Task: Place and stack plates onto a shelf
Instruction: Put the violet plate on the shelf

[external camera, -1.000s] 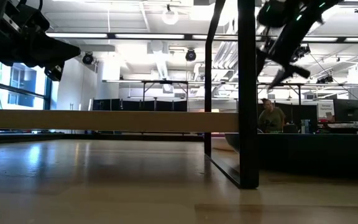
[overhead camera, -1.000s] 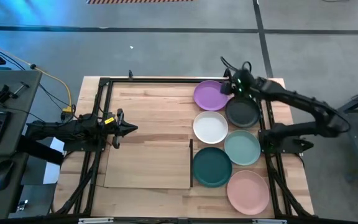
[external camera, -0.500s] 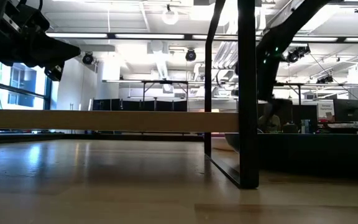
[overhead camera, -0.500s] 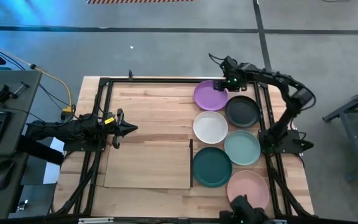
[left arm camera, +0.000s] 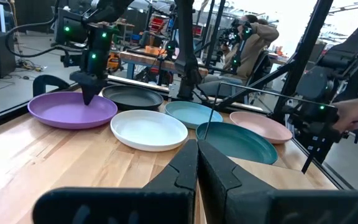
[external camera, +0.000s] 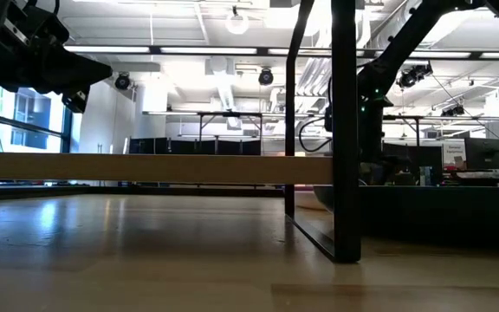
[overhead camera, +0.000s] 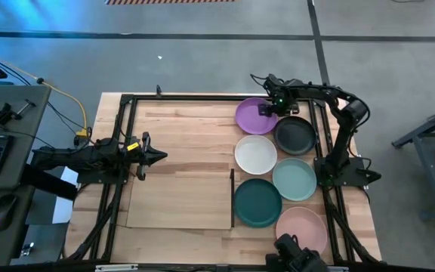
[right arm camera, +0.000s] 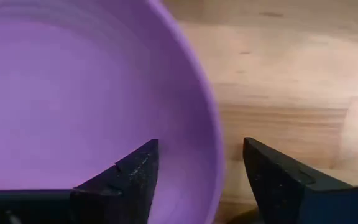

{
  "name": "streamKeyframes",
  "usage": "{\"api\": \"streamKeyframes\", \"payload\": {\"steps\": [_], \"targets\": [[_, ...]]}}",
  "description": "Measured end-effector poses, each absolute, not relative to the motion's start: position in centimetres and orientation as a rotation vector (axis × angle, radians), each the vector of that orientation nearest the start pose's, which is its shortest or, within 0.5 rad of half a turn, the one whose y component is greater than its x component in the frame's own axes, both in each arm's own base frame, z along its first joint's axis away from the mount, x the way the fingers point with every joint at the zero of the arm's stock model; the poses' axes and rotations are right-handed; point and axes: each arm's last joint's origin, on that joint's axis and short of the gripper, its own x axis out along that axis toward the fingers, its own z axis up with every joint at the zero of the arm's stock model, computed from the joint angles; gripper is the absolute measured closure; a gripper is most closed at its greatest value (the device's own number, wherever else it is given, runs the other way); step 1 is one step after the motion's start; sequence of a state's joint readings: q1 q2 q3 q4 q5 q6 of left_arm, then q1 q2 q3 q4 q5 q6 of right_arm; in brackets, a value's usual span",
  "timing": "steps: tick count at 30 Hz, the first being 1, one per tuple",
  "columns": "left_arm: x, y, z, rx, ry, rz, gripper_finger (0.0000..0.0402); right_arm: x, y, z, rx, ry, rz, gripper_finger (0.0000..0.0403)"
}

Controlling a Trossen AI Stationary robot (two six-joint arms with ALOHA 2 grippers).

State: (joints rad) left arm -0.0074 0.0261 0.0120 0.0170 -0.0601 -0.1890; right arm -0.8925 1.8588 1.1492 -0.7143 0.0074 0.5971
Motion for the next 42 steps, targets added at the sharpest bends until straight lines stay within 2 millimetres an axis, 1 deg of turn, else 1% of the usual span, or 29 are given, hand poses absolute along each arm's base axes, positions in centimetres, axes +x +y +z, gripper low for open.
{"api": "streamKeyframes", "payload": {"steps": [3,9,10,11,15,18,23,28,32,35,39,42], "targets": [[9.9,0.1,16.7,-0.189,-0.008,0.052,0.0401,20.9,-26.1,14.7,1.097,1.09,-1.168,0.024],[9.9,0.1,16.7,-0.189,-0.008,0.052,0.0402,21.0,-26.1,14.7,1.087,1.086,-1.162,0.0365],[9.9,0.1,16.7,-0.189,-0.008,0.052,0.0401,21.0,-26.2,14.8,1.087,1.082,-1.16,0.0382],[9.9,0.1,16.7,-0.189,-0.008,0.053,0.0402,21.0,-26.2,14.8,1.089,1.078,-1.155,0.039],[9.9,0.1,16.7,-0.189,-0.008,0.053,0.0401,21.2,-26.3,15.1,1.092,1.072,-1.157,0.0385],[9.9,0.1,16.7,-0.189,-0.008,0.052,0.0401,21.6,-26.6,16.2,1.076,1.049,-1.151,0.0397],[9.9,0.1,16.7,-0.189,-0.007,0.053,0.0401,21.9,-26.8,19.6,1.033,0.951,-1.145,0.0403],[9.9,0.1,16.7,-0.189,-0.008,0.052,0.0402,21.8,-26.6,24.0,0.968,0.873,-1.087,0.0403],[9.9,0.1,16.7,-0.189,-0.007,0.052,0.0402,22.2,-25.6,27.4,0.917,0.81,-1.021,0.0403],[9.9,0.1,16.7,-0.189,-0.008,0.053,0.0401,22.7,-24.6,29.1,0.918,0.769,-0.931,0.0403],[9.9,0.1,16.7,-0.189,-0.008,0.053,0.0402,23.8,-22.8,30.1,0.91,0.751,-0.818,0.0403],[9.9,0.1,16.7,-0.189,-0.008,0.053,0.0402,25.8,-20.6,30.2,0.897,0.773,-0.706,0.0403]]}}
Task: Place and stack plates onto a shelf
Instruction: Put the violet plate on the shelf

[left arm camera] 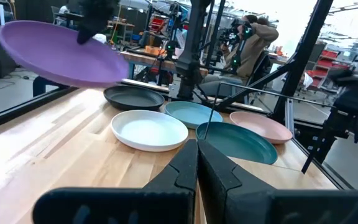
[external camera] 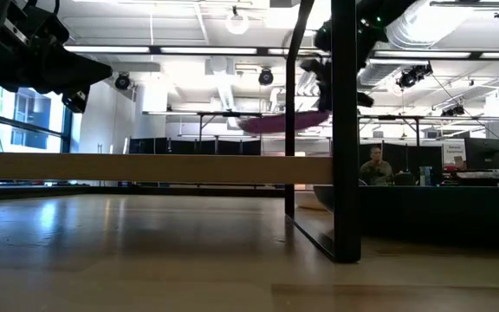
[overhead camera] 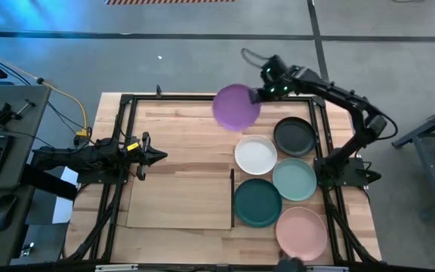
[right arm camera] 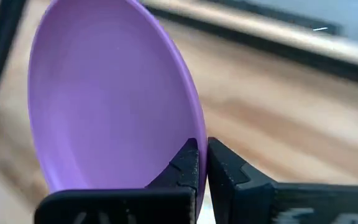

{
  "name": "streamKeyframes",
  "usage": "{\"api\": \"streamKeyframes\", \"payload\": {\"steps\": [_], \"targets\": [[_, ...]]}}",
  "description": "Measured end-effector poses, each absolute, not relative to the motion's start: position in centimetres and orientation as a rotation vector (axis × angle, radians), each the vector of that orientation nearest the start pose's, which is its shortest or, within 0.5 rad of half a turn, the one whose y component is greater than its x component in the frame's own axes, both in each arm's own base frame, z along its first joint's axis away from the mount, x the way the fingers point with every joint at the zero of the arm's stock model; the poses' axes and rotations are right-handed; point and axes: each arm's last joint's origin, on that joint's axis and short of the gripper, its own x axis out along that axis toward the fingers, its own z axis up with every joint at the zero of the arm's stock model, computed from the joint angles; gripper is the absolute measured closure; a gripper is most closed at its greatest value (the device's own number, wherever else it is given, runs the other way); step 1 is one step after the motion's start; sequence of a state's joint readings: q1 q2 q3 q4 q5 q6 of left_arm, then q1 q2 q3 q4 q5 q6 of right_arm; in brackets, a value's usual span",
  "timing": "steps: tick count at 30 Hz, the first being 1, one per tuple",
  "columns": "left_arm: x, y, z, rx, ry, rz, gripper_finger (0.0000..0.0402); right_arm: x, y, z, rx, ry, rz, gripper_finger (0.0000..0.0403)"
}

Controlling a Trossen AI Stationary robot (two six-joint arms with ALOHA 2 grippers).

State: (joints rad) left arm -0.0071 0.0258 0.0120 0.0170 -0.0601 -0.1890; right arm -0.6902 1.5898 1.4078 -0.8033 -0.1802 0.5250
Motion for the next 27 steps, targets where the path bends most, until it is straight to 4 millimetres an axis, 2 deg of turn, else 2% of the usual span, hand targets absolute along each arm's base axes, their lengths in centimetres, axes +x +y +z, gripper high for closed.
{"api": "streamKeyframes", "payload": {"steps": [3,8,12,20,27], "targets": [[9.9,0.1,16.7,-0.189,-0.008,0.052,0.0401,28.4,-17.9,30.6,0.881,0.739,-0.579,0.0403],[9.9,0.1,16.7,-0.189,-0.007,0.052,0.0402,32.1,-14.5,33.7,0.819,0.646,-0.415,0.0403],[9.9,0.1,16.7,-0.189,-0.008,0.052,0.0401,34.9,-12.4,34.3,0.735,0.711,-0.336,0.0402],[9.9,0.1,16.7,-0.189,-0.008,0.052,0.0402,39.4,-7.3,33.9,0.611,0.842,-0.157,0.0402],[9.9,0.1,16.7,-0.189,-0.007,0.053,0.0402,43.6,-2.5,31.5,0.542,0.915,-0.044,0.0403]]}}
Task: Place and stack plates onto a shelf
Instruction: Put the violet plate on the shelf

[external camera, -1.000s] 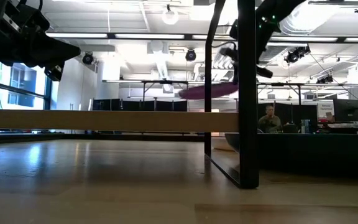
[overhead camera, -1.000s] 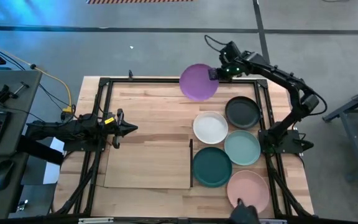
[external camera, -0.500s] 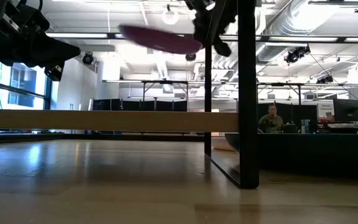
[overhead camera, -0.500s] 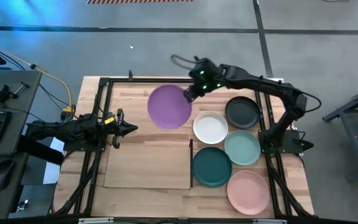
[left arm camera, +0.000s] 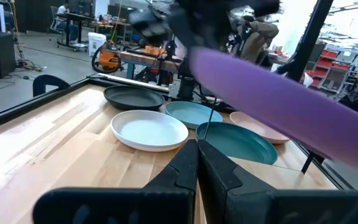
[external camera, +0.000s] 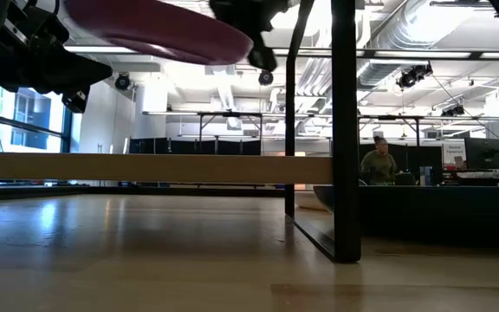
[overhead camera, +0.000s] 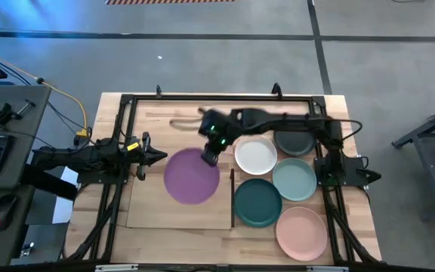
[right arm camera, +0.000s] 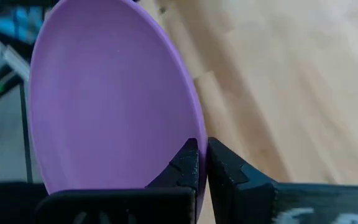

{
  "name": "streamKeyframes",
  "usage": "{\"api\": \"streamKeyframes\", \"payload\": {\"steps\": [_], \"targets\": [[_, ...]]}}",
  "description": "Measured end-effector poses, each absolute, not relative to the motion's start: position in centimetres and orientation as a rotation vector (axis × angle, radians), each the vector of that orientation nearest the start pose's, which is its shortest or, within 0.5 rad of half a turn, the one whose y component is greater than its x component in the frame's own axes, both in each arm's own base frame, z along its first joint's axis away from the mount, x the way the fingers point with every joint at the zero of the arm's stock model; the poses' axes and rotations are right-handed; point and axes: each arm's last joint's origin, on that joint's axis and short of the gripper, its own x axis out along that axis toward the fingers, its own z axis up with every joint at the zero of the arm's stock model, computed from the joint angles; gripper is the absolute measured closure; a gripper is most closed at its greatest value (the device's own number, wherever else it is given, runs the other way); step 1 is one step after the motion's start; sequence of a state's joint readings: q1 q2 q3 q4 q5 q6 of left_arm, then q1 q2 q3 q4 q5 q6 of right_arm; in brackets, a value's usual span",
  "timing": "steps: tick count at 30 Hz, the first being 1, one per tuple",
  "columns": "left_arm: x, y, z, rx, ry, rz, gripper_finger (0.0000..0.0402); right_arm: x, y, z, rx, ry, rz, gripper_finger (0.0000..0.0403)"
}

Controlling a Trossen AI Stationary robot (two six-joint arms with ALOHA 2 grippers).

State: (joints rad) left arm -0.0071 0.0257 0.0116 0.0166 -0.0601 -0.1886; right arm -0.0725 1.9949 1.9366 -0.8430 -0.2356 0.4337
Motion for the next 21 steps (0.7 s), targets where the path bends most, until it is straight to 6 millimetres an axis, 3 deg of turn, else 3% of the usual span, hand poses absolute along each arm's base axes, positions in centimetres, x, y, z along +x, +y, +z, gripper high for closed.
{"api": "streamKeyframes", "payload": {"steps": [9,15,21], "targets": [[9.9,0.1,16.7,-0.189,-0.008,0.052,0.0402,45.6,0.9,27.4,0.396,1.049,-0.023,0.0403],[9.9,0.1,16.7,-0.189,-0.008,0.052,0.0402,46.3,1.3,25.1,0.382,1.119,-0.012,0.0403],[9.9,0.1,16.7,-0.189,-0.008,0.052,0.0401,46.0,1.6,24.5,0.36,1.177,0.003,0.0403]]}}
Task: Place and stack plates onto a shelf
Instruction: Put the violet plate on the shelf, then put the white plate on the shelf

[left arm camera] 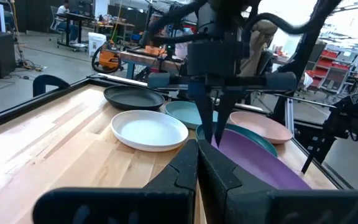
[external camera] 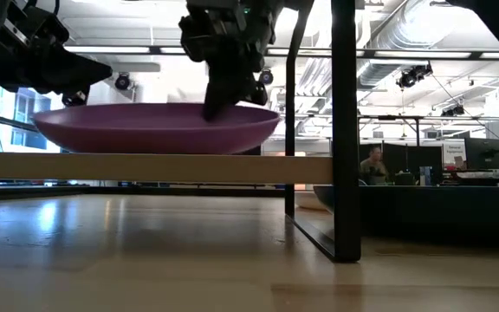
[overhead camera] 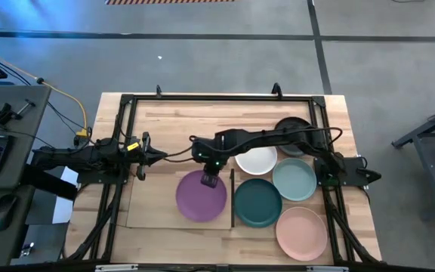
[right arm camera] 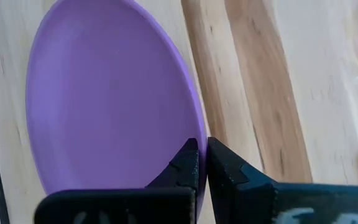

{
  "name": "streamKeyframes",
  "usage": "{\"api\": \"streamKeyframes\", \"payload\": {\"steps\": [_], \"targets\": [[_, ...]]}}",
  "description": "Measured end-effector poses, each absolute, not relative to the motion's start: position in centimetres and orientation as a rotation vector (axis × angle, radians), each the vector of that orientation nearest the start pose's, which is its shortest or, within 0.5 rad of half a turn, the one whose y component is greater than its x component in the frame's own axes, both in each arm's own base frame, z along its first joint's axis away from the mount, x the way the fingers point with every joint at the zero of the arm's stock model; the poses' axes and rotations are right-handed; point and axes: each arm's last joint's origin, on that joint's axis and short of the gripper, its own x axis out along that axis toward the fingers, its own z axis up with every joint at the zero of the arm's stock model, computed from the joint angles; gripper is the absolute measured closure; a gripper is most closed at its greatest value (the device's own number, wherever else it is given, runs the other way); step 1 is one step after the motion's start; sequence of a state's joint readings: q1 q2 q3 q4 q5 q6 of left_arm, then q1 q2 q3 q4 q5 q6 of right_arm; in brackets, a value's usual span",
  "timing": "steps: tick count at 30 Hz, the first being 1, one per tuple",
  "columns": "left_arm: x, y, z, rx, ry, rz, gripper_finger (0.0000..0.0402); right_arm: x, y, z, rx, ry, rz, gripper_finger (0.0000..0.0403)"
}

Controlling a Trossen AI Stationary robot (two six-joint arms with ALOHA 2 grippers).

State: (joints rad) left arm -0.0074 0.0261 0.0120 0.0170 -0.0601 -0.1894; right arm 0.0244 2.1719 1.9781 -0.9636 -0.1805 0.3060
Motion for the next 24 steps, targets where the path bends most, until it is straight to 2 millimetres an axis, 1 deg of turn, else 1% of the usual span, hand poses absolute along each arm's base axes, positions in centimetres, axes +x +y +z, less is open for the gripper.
{"api": "streamKeyframes", "payload": {"steps": [15,19,24], "targets": [[9.86,0.1,16.71,-0.189,-0.008,0.052,0.0402,45.68,2.06,24.38,0.371,1.211,0.03,0.0397],[9.86,0.1,16.71,-0.189,-0.007,0.052,0.0402,45.67,2.09,24.39,0.369,1.212,0.046,0.0366],[9.86,0.1,16.71,-0.189,-0.008,0.052,0.0402,45.68,2.05,24.38,0.355,1.211,0.055,0.0302]]}}
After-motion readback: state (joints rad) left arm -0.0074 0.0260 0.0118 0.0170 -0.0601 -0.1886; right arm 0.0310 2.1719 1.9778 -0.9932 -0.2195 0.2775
